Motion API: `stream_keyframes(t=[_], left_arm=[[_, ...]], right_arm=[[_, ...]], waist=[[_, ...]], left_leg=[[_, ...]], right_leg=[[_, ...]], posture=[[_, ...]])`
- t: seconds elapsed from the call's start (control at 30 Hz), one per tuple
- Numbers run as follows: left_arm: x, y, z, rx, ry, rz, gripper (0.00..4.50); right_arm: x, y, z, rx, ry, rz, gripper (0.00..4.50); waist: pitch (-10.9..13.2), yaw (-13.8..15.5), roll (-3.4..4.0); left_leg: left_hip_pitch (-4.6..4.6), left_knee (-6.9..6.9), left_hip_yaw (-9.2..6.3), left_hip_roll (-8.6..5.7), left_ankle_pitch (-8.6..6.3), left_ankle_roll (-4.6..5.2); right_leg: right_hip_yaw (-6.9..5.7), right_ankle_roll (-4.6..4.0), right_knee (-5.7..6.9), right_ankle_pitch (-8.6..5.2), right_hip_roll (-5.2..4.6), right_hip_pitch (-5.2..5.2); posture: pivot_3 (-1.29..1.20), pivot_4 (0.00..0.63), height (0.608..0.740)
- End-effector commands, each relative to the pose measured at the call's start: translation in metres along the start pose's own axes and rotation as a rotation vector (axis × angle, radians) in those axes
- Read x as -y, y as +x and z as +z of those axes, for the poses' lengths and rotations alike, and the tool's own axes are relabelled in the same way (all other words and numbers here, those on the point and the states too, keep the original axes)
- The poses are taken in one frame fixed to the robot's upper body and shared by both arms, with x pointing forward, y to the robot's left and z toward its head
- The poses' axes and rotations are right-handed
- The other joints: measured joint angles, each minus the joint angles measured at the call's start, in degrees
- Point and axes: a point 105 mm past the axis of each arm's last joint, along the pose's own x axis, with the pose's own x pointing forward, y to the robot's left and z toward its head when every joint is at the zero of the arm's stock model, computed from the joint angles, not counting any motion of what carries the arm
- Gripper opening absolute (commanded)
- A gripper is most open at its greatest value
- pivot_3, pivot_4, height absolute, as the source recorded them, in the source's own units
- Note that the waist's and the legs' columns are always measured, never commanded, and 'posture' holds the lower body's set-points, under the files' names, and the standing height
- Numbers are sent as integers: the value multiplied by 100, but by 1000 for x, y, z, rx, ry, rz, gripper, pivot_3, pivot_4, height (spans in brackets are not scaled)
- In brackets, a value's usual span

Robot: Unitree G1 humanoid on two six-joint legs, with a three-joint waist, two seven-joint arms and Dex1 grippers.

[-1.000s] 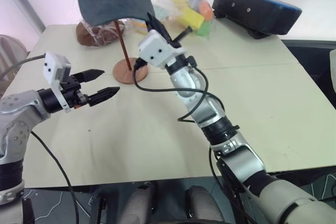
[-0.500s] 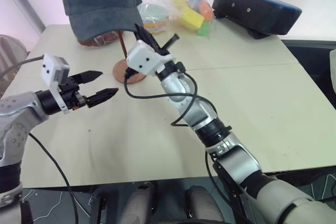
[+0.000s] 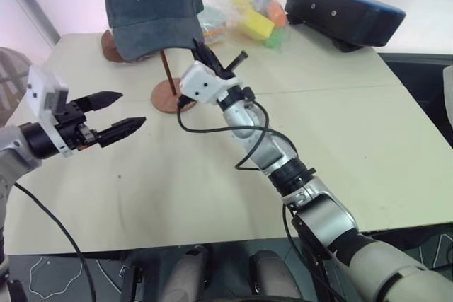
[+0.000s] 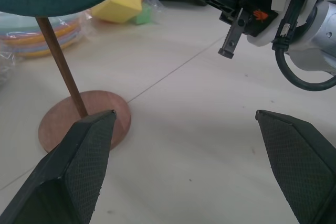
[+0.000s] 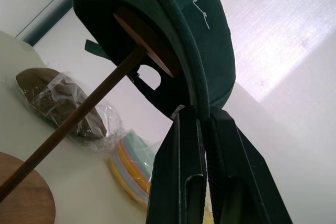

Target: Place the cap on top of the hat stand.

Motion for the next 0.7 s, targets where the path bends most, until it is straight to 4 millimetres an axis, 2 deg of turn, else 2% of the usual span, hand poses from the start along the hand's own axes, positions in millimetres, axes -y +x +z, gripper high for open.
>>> stream_keyframes(t=[0.03, 0.3, 0.4, 0.63, 0.7], left_arm=[[0, -8, 13, 17, 48, 22, 4500], [-10, -28, 30, 40, 62, 76, 4500], [-12, -32, 33, 43, 69, 86, 4500], [-13, -33, 35, 41, 80, 87, 4500], [-15, -33, 36, 42, 86, 89, 4500]], right_arm=[[12, 4, 15, 65, 4, -43, 23], [9, 1, 15, 65, 23, -26, 23], [6, -1, 14, 65, 33, -14, 967], [-4, -7, 11, 50, 61, 79, 4456], [-11, -16, 2, 16, 74, 175, 4456]], waist=[[0, 0, 0], [0, -1, 0], [0, 2, 0], [0, 0, 0], [0, 4, 0]], left_leg=[[0, 0, 0, 0, 0, 0], [0, -1, 0, 0, 0, 0], [0, -1, 0, 0, 0, 0], [0, -1, 0, 0, 0, -1], [0, -1, 0, 0, 0, 0]], right_leg=[[0, 0, 0, 0, 0, 0], [0, -1, 0, 0, 1, 0], [0, -1, 0, 0, 1, 0], [0, -1, 0, 0, 1, 1], [0, -1, -1, 0, 1, 1]], posture=[[0, 150, 740], [0, 150, 740], [0, 150, 740], [0, 150, 740], [0, 150, 740]])
